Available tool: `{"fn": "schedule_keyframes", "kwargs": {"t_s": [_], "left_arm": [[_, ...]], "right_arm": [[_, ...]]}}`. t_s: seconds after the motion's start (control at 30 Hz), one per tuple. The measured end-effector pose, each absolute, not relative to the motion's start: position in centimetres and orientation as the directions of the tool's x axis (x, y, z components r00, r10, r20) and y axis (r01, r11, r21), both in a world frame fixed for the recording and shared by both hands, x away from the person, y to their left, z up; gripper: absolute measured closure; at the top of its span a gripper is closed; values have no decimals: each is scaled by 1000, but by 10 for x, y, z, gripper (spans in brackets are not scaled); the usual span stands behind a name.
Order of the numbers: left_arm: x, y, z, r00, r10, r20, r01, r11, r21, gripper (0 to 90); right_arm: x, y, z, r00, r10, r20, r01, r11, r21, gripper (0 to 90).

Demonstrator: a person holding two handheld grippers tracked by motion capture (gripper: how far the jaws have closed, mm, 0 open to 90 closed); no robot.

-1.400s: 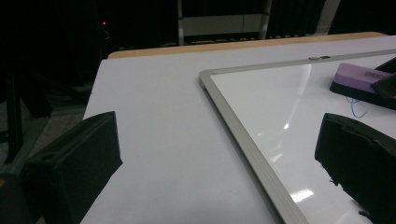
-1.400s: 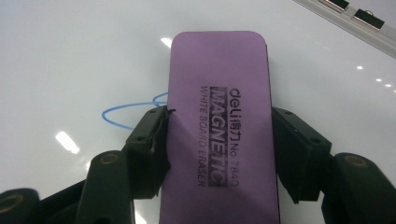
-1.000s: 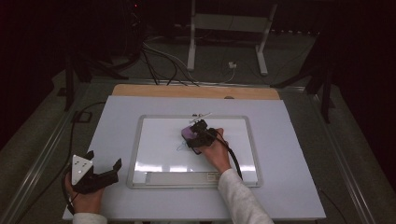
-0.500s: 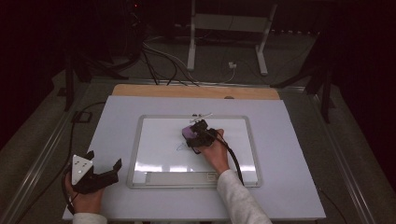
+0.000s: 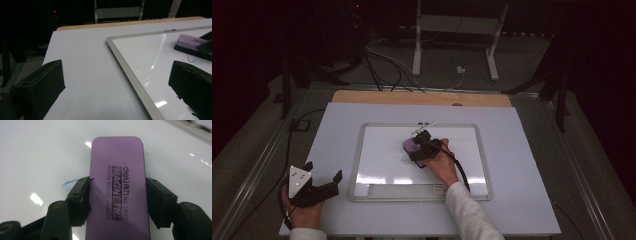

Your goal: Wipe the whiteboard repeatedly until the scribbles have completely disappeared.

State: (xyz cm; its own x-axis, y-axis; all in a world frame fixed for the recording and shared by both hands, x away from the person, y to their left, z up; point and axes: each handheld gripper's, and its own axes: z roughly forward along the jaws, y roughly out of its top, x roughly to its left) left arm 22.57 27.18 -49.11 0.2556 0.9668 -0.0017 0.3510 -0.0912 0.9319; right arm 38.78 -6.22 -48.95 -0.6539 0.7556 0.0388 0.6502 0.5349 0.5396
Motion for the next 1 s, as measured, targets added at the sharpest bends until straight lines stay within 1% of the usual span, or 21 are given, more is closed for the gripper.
{"fn": "schedule_keyframes", "kwargs": {"t_s": [0.07,0.17,0.23,0.27,0.3,0.33,0.37,0.43,0.53,0.6,0.63,0.7,0.73,0.77,0.8,0.83,0.87,0.93,1.0], "left_arm": [[225,271,-490,255,967,-1,347,-91,933,10],[224,273,-490,252,968,-2,345,-87,935,10],[224,273,-490,249,968,-7,345,-82,935,10],[224,273,-490,249,969,-7,346,-82,935,10],[224,273,-490,250,968,-8,345,-81,935,10],[225,273,-490,252,968,-6,344,-84,935,10],[225,273,-490,253,967,-4,346,-86,934,10],[226,272,-491,254,967,-6,351,-87,932,10],[225,271,-490,256,967,1,349,-93,932,10],[224,272,-490,253,968,-1,345,-89,934,10],[224,272,-490,252,968,-2,345,-88,935,10],[224,273,-490,251,968,-4,345,-86,935,10],[225,273,-490,250,968,-5,346,-85,935,10],[225,273,-490,253,968,-5,348,-86,933,10],[225,272,-491,255,967,-3,349,-89,933,10],[226,272,-491,255,967,-3,350,-90,933,10],[226,271,-491,257,966,-2,350,-92,932,10],[226,271,-491,258,966,2,349,-95,932,10],[225,271,-490,257,967,-1,347,-92,933,10]], "right_arm": [[383,-58,-489,-698,715,43,622,575,531,414],[384,-59,-488,-708,705,54,619,581,530,415],[388,-63,-489,-650,759,19,649,543,533,414],[391,-66,-489,-613,790,16,672,510,537,414],[393,-69,-490,-589,807,37,691,480,540,414],[393,-70,-490,-589,808,40,691,477,543,414],[392,-69,-490,-599,800,23,678,492,546,414],[386,-65,-490,-653,756,48,652,529,543,414],[375,-56,-488,-743,668,44,586,616,526,414],[373,-54,-487,-757,652,31,570,636,520,414],[375,-56,-488,-747,664,38,582,624,521,415],[382,-61,-488,-675,738,2,627,573,527,414],[385,-64,-489,-640,768,16,656,536,531,414],[387,-66,-489,-625,780,42,674,511,533,414],[386,-65,-489,-628,778,26,666,520,535,414],[383,-63,-489,-644,765,12,651,540,534,414],[380,-60,-489,-677,735,39,638,559,530,414],[373,-53,-488,-744,667,43,584,617,527,414],[368,-48,-487,-768,640,35,561,645,520,414]]}}
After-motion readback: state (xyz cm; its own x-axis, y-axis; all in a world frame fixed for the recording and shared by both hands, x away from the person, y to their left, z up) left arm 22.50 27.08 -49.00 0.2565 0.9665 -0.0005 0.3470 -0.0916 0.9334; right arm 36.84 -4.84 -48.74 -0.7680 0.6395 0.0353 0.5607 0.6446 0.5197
